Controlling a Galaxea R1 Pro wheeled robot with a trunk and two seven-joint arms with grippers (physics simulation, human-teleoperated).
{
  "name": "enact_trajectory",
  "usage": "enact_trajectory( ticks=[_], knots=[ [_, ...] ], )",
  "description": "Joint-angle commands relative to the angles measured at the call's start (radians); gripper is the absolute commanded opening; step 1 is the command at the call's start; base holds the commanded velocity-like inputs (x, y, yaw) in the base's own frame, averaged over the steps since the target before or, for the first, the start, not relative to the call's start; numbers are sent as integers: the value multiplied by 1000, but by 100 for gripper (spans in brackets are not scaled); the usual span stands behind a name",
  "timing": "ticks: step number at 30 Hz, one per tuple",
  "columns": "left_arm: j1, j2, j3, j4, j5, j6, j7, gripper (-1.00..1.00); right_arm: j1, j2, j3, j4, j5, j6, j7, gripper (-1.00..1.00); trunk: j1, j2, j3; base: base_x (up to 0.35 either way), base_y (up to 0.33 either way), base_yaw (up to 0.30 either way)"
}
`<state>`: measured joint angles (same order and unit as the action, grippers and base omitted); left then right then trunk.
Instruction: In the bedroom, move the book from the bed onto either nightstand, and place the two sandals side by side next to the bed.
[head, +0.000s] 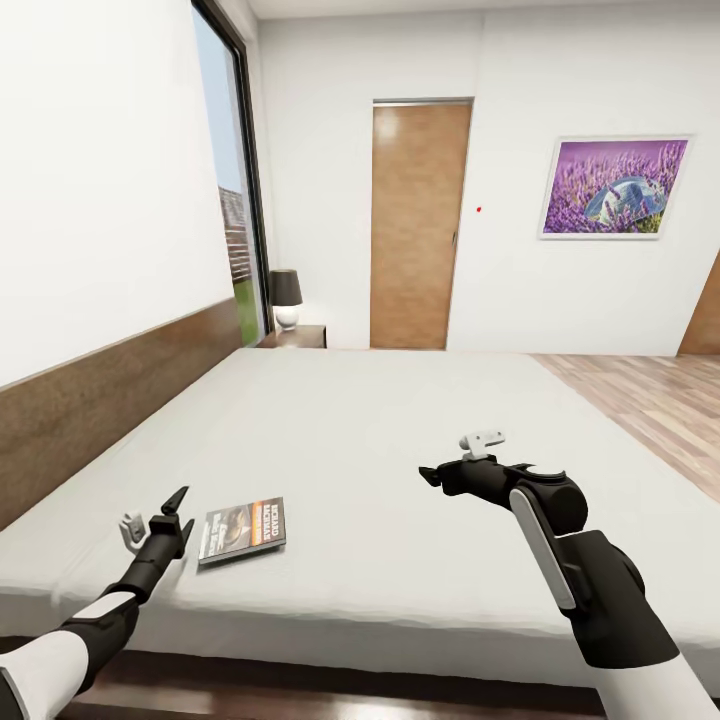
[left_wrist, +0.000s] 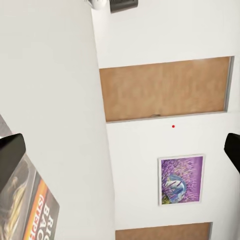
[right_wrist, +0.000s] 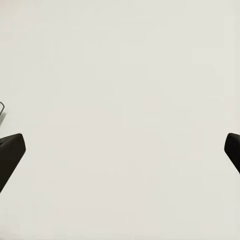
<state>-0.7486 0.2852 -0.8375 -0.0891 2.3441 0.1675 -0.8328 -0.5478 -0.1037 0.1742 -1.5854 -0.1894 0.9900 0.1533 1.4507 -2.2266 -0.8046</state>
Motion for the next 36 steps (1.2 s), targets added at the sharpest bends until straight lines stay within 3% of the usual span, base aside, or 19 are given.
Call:
enact_trajectory(
  ticks=[1,16,23,36],
  knots=[
    [-1,1,-5,0,11,10,-3,100,-1,-1,1,-1,-1,4,1,100,0,0,-1,0,0,0],
    [-2,2,-5,1,11,11,-2,100,-1,-1,1,-1,-1,4,1,100,0,0,-1,0,0,0],
    [-3,2,-5,2,12,10,-2,100,-1,-1,1,-1,-1,4,1,100,27,-49,-23,0,0,0],
    [-3,2,-5,2,12,10,-2,100,-1,-1,1,-1,-1,4,1,100,27,-49,-23,0,0,0]
  ],
)
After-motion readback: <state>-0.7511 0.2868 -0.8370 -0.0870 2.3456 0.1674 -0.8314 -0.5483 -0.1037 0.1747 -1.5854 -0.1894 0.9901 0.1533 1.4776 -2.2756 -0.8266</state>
